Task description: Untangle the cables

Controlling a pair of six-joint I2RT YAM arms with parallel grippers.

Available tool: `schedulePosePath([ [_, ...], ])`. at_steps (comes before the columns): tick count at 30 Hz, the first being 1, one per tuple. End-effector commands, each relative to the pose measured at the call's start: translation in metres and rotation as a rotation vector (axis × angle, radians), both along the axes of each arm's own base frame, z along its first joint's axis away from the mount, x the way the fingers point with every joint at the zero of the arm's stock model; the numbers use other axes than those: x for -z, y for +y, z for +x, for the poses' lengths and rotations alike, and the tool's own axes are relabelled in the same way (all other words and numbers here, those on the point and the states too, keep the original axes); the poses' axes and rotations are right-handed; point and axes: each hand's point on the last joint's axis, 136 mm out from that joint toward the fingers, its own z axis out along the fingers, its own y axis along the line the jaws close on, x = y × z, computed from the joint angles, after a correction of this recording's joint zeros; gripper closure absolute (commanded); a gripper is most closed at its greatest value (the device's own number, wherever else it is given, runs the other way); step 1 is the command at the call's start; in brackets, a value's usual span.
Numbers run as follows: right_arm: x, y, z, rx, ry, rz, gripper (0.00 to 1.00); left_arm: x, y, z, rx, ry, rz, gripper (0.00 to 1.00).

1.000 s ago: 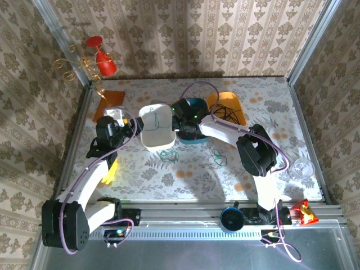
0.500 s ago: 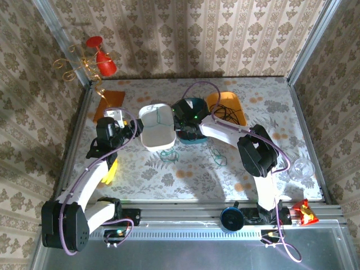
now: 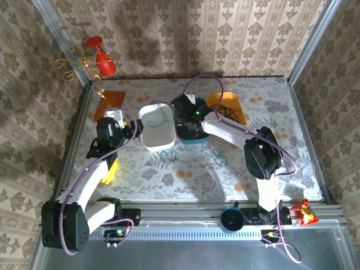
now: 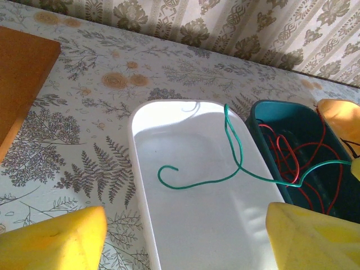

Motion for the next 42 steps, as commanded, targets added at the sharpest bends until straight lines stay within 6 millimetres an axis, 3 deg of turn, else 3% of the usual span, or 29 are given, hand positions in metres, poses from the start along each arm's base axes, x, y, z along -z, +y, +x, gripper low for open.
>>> schedulePosePath([
  [1, 0.007, 0.01, -0.002, -0.037, 0.014, -0.082, 1.0, 0.0, 0.003, 0.0, -0.018, 0.002, -0.01, 0.25],
  [14, 0.048, 0.061, -0.022, -0.282, 0.149, -0.266, 0.98, 0.007, -0.002, 0.001, -0.002, 0.027, -0.013, 0.24],
  [21, 0.071, 0.068, -0.032, -0.343, 0.219, -0.315, 0.98, 0.016, -0.008, 0.002, 0.014, 0.047, -0.019, 0.24],
  [29, 0.082, 0.076, -0.033, -0.362, 0.253, -0.306, 0.97, 0.017, -0.012, 0.002, 0.022, 0.052, -0.02, 0.24],
  [34, 0.063, 0.087, -0.03, -0.377, 0.203, -0.239, 0.88, 0.018, -0.013, 0.002, 0.023, 0.054, -0.021, 0.24],
  [39, 0.032, 0.094, -0.027, -0.375, 0.118, -0.157, 0.69, 0.019, -0.016, 0.0, 0.04, 0.056, -0.015, 0.24],
  [42, 0.011, 0.092, -0.026, -0.365, 0.061, -0.127, 0.62, 0.02, -0.02, -0.001, 0.057, 0.059, -0.006, 0.24],
])
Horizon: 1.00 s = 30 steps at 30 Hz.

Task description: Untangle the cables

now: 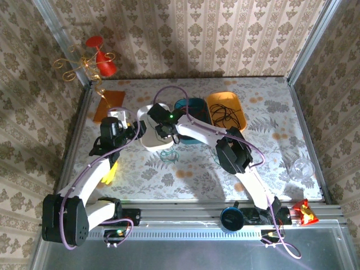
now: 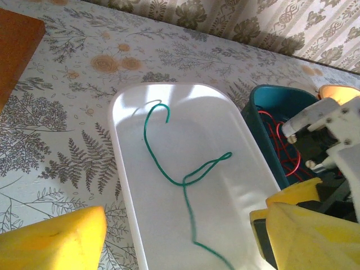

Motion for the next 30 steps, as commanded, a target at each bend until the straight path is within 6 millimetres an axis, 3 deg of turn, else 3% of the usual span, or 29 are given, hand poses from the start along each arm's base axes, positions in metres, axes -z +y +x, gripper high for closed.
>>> schedulePosePath([
  [1, -0.061, 0.008, 0.002, -0.005, -0.115, 0.12, 0.62, 0.005, -0.009, -0.003, 0.037, 0.014, -0.001, 0.24],
  [6, -0.104, -0.01, -0.002, 0.026, -0.229, 0.195, 0.59, 0.012, -0.033, -0.013, 0.146, 0.031, 0.056, 0.24],
  [9, -0.104, -0.039, -0.015, 0.074, -0.23, 0.199, 0.59, 0.018, -0.057, -0.023, 0.236, 0.038, 0.081, 0.24],
  [11, -0.096, -0.066, -0.028, 0.126, -0.207, 0.202, 0.59, 0.024, -0.077, -0.029, 0.303, 0.04, 0.093, 0.24],
  [18, -0.034, -0.186, -0.089, 0.376, -0.031, 0.137, 0.58, 0.049, -0.164, -0.047, 0.529, 0.057, 0.101, 0.24],
  [21, -0.011, -0.226, -0.117, 0.438, 0.019, 0.068, 0.58, 0.059, -0.195, -0.049, 0.584, 0.062, 0.111, 0.25],
  [25, 0.012, -0.259, -0.142, 0.504, 0.09, 0.028, 0.58, 0.069, -0.22, -0.048, 0.608, 0.08, 0.121, 0.25],
  [30, 0.029, -0.265, -0.144, 0.527, 0.13, 0.057, 0.59, 0.072, -0.242, -0.054, 0.655, 0.079, 0.133, 0.25],
])
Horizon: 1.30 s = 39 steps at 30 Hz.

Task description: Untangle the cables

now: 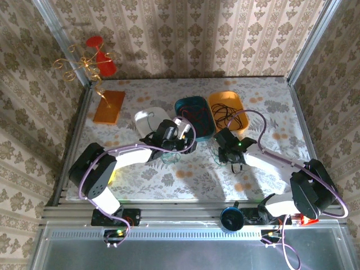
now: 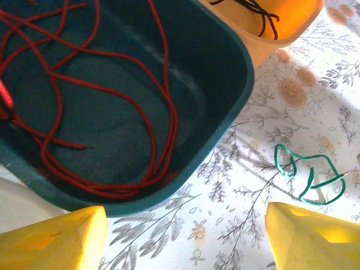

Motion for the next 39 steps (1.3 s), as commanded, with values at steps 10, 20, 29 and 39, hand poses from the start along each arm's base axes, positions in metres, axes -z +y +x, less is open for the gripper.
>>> schedulePosePath([
  [10, 0.0, 0.029, 0.014, -0.092, -0.004, 0.146, 0.62, -0.015, -0.005, 0.004, -0.027, -0.071, 0.032, 0.25],
  [20, -0.015, 0.03, 0.014, -0.115, -0.075, 0.173, 0.62, -0.055, 0.109, 0.014, -0.507, -0.189, 0.08, 0.2],
  [29, -0.016, 0.033, 0.018, -0.117, -0.087, 0.172, 0.63, -0.01, 0.242, -0.016, -1.025, 0.163, 0.119, 0.23],
  [39, -0.02, 0.036, 0.021, -0.118, -0.096, 0.166, 0.64, 0.026, 0.235, 0.009, -0.993, 0.283, 0.076, 0.39],
])
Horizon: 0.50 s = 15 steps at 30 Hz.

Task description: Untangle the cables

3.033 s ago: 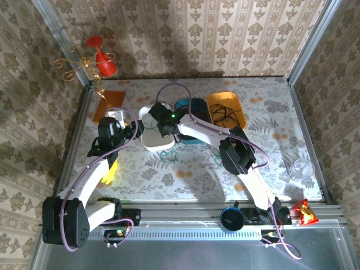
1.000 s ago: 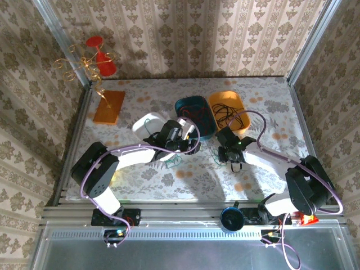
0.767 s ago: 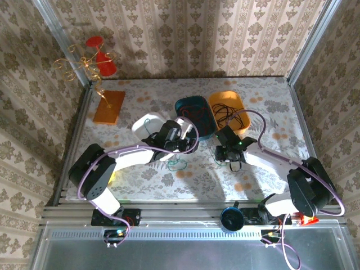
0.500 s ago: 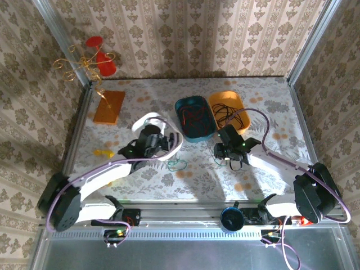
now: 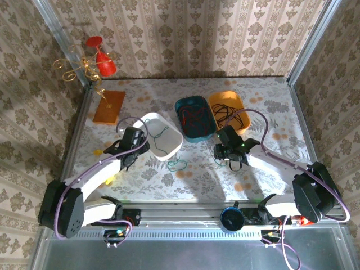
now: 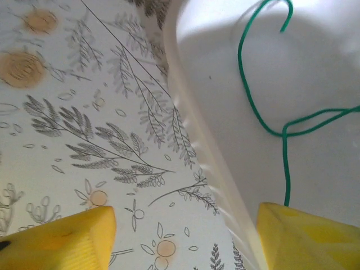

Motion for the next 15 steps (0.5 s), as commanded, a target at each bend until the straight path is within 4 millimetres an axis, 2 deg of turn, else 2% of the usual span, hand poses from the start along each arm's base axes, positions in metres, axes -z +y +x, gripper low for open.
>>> schedulePosePath([
  [1, -0.008, 0.002, 0.004, 0.0, -0.024, -0.006, 0.64, 0.005, 0.0, 0.01, -0.006, 0.005, -0.033, 0.44],
  [4, -0.009, 0.0, 0.004, 0.006, -0.028, -0.01, 0.64, 0.012, 0.001, 0.021, -0.004, 0.001, -0.015, 0.51],
  [8, -0.01, -0.002, 0.003, 0.017, -0.03, -0.016, 0.64, 0.019, 0.003, 0.04, 0.029, 0.016, 0.059, 0.73],
  [13, -0.013, -0.005, 0.002, 0.031, -0.039, -0.018, 0.64, 0.016, -0.004, 0.079, 0.134, 0.05, 0.192, 1.0],
  [15, -0.015, -0.007, 0.001, 0.037, -0.044, -0.019, 0.64, 0.014, -0.006, 0.096, 0.17, 0.07, 0.237, 1.0],
])
